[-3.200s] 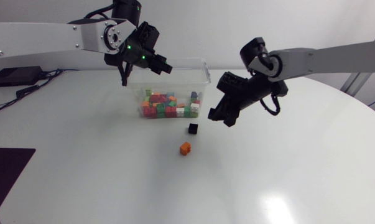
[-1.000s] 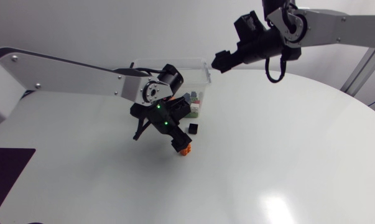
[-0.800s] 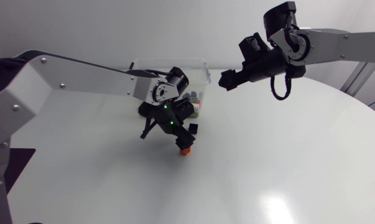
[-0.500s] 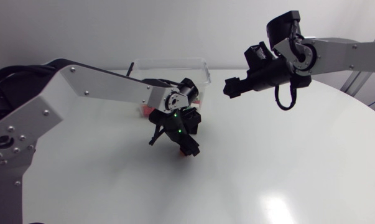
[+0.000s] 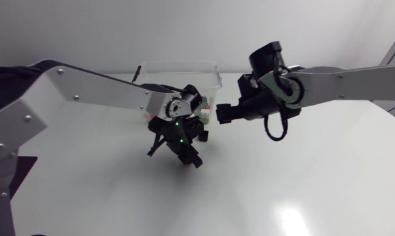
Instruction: Place the duplo bricks in the container
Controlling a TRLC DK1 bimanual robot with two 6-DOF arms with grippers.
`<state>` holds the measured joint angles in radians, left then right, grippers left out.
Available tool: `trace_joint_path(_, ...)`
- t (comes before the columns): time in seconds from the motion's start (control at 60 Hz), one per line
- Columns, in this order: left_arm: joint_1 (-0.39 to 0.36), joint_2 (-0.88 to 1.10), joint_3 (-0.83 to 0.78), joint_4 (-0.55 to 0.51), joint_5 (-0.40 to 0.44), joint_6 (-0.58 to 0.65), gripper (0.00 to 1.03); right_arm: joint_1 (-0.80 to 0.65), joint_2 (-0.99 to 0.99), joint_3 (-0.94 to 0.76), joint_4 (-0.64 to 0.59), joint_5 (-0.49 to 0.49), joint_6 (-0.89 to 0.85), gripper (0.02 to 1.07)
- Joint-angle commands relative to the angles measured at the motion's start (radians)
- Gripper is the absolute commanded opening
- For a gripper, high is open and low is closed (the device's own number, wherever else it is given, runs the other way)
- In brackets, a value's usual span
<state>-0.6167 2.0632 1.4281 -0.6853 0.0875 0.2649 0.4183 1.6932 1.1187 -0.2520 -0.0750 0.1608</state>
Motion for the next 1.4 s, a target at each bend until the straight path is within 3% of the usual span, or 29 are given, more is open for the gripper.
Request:
trace_joint_path(0.0,0.034,-0.092,-0.054,0.004,-0.008,-0.003,0.22,0.050,0.072,0.016,0.002,0.029,0.065,1.00)
trace_joint_path(0.233,0.114,-0.253,-0.141,0.020,-0.008,0.016,0.22,0.134,0.212,0.124,-0.024,0.098,0.187,1.00)
trace_joint_path(0.333,0.143,-0.318,-0.163,0.030,-0.008,0.025,0.22,0.175,0.295,0.199,-0.052,0.170,0.220,1.00)
trace_joint_path(0.483,0.187,-0.402,-0.176,0.059,-0.008,0.045,0.22,0.211,0.416,0.323,-0.115,0.254,0.281,0.91)
trace_joint_path(0.767,0.241,-0.514,-0.192,0.110,-0.005,0.063,0.22,0.211,0.556,0.452,-0.193,0.313,0.335,0.87)
trace_joint_path(0.9,0.250,-0.542,-0.195,0.121,0.001,0.076,0.23,0.212,0.557,0.444,-0.178,0.342,0.341,0.67)
trace_joint_path(1.0,0.252,-0.552,-0.196,0.132,0.001,0.079,0.23,0.208,0.557,0.441,-0.168,0.348,0.342,0.61)
trace_joint_path(1.05,0.252,-0.558,-0.196,0.139,0.001,0.079,0.23,0.205,0.553,0.429,-0.151,0.356,0.341,0.50)
trace_joint_path(1.117,0.252,-0.561,-0.195,0.147,0.003,0.079,0.23,0.205,0.550,0.423,-0.148,0.359,0.341,0.45)
trace_joint_path(1.183,0.253,-0.563,-0.189,0.155,0.003,0.079,0.23,0.200,0.530,0.397,-0.110,0.368,0.335,0.30)
trace_joint_path(1.383,0.253,-0.571,-0.175,0.165,0.004,0.079,0.23,0.186,0.453,0.314,-0.052,0.366,0.296,0.25)
